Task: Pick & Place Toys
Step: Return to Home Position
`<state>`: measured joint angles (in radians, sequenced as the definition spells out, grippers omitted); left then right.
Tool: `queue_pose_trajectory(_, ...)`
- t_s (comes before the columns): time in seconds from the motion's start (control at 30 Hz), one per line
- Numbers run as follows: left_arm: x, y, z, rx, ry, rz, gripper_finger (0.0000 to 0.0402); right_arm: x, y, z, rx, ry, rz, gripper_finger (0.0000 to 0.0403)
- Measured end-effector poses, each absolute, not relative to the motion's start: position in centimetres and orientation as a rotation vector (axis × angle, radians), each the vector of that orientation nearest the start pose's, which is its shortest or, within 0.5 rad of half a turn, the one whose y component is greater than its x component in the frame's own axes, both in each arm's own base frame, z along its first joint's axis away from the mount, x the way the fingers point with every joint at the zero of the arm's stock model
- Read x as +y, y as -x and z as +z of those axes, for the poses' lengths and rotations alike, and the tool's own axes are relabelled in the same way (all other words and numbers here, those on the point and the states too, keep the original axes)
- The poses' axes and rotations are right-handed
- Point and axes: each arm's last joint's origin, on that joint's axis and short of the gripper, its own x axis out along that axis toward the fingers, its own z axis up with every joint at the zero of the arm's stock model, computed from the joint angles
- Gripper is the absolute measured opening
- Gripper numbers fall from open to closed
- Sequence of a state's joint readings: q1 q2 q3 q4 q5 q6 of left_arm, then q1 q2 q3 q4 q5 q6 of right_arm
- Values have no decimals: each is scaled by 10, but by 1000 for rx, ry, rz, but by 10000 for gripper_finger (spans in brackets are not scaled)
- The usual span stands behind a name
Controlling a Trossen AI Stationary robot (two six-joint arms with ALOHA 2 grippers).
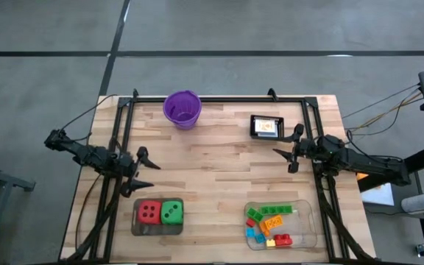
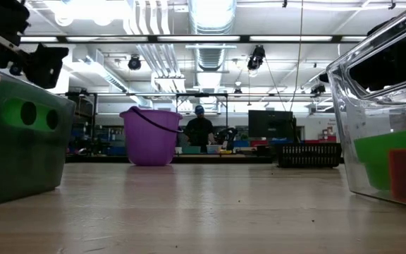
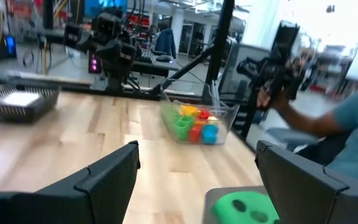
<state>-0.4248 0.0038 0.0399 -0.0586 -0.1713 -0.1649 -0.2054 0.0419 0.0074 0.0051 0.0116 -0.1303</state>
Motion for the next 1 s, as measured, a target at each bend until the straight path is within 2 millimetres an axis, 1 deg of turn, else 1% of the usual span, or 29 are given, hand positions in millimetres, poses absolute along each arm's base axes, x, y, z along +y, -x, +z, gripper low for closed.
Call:
queue_pose_trajectory(0.07,-35,-89,171,50,221,-250,325,-21,-98,163,45,127,-215,191)
queue_pose_trajectory(0.17,-35,-89,171,57,255,-249,325,-21,-98,163,45,127,-215,191)
queue_pose_trajectory(1.0,-35,-89,171,57,254,-249,325,-21,-98,163,48,127,-218,191)
